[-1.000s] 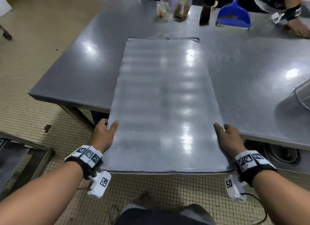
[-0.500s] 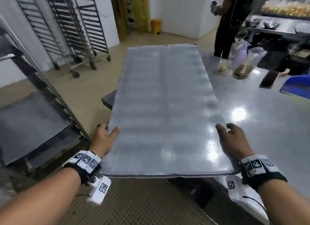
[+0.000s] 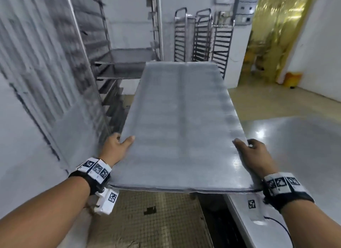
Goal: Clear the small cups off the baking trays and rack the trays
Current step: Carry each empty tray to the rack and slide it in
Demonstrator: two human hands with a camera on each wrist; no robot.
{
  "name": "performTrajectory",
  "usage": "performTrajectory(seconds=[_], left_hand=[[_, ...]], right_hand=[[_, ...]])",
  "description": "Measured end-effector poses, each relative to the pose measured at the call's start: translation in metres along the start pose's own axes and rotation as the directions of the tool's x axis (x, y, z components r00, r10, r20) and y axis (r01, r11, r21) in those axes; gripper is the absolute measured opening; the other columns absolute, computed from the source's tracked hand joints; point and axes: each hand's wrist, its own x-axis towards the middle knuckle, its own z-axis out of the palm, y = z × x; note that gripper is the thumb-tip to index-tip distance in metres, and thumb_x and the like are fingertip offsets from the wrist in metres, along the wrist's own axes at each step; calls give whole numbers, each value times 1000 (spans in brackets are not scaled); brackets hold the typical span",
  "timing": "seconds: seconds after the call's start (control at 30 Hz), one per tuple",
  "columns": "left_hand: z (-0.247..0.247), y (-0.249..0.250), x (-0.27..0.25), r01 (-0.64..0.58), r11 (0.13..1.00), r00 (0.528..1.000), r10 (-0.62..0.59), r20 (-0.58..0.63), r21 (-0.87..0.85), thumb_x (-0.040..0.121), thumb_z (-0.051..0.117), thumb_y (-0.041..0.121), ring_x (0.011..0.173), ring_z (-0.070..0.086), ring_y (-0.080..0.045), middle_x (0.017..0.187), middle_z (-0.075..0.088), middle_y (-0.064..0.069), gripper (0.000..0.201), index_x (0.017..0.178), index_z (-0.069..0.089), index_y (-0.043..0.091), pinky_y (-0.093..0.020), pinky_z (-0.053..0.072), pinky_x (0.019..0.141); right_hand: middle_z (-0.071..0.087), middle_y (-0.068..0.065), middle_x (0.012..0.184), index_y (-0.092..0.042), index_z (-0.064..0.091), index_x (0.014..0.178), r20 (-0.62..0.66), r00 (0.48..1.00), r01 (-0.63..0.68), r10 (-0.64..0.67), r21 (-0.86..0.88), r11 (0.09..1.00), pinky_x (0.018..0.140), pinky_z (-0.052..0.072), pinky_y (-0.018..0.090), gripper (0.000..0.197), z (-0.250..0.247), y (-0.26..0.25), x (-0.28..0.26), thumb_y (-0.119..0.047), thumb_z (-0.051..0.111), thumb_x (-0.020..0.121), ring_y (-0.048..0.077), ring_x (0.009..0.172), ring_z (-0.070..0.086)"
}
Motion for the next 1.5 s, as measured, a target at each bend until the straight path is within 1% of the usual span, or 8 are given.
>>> performTrajectory(seconds=[0.23, 0.37, 0.5, 0.6, 0.73, 1.0, 1.13, 1.5], left_hand=[[-74, -19, -52, 84, 996, 989, -87, -121, -32, 87, 78, 25, 67, 67, 4, 75, 70, 16, 13, 85, 66, 23, -29, 57, 73], [-95, -41, -67, 178, 983, 973, -182, -142, -39, 81, 83, 33, 80, 72, -15, 80, 73, 13, 19, 84, 67, 23, -41, 61, 82], [-105, -76, -64, 248, 969, 956, -245, -163, -2, 56, 79, 75, 100, 69, -26, 110, 70, -7, 90, 115, 66, 9, -42, 56, 92], [-108, -91, -52, 276, 961, 951, -272, -150, 9, 58, 80, 73, 101, 68, -28, 113, 69, -10, 90, 115, 64, 6, -41, 55, 92], [-113, -107, -22, 287, 958, 946, -281, -161, 19, 50, 74, 79, 100, 67, -28, 112, 68, -11, 102, 119, 63, 5, -40, 55, 91], [-123, -114, 68, 264, 964, 958, -261, -118, 15, 86, 79, 29, 87, 58, -19, 95, 59, -2, 33, 101, 52, 17, -24, 41, 79], [-124, -128, 113, 264, 964, 961, -265, -84, -19, 84, 81, 23, 72, 52, 1, 81, 53, 14, 36, 77, 46, 31, -15, 41, 60], [-123, -198, 215, 263, 965, 965, -263, -9, -28, 56, 92, 57, 86, 74, -17, 94, 76, 3, 58, 93, 66, 20, -44, 61, 83]], right_hand=[[66, 4, 91, -1, 58, 117, 196, 974, 111, -118, 49, 993, 84, 50, 39, 62, 65, -29, 15, -47, 77, 81, 26, 91, 62], [66, -3, 78, 0, 60, 110, 268, 956, 104, -115, 54, 993, 77, 52, 37, 62, 100, -29, 18, -49, 79, 77, 21, 81, 65], [69, 5, 66, -4, 65, 86, 330, 935, 144, -128, -25, 989, 61, 51, 34, 57, 127, -29, 21, -59, 75, 76, 25, 67, 68], [63, 5, 57, -3, 60, 80, 338, 935, 138, -109, -62, 988, 53, 43, 30, 51, 142, -35, 19, -53, 75, 81, 20, 55, 61], [63, 5, 61, -5, 56, 84, 333, 939, 119, -83, -87, 989, 55, 41, 30, 55, 167, -36, 32, -57, 73, 80, 21, 58, 61], [54, 0, 65, -24, 41, 67, 298, 954, 72, -31, -129, 989, 65, 43, 30, 70, 224, -70, 88, -91, 59, 56, 20, 62, 52], [66, 10, 88, -13, 58, 91, 304, 953, 49, -7, -130, 990, 80, 50, 39, 85, 258, -87, 111, -90, 63, 56, 26, 82, 63], [71, 10, 80, -5, 64, 93, 291, 953, -26, 87, -208, 978, 78, 56, 42, 93, 328, -113, 149, -89, 63, 55, 29, 77, 69]])
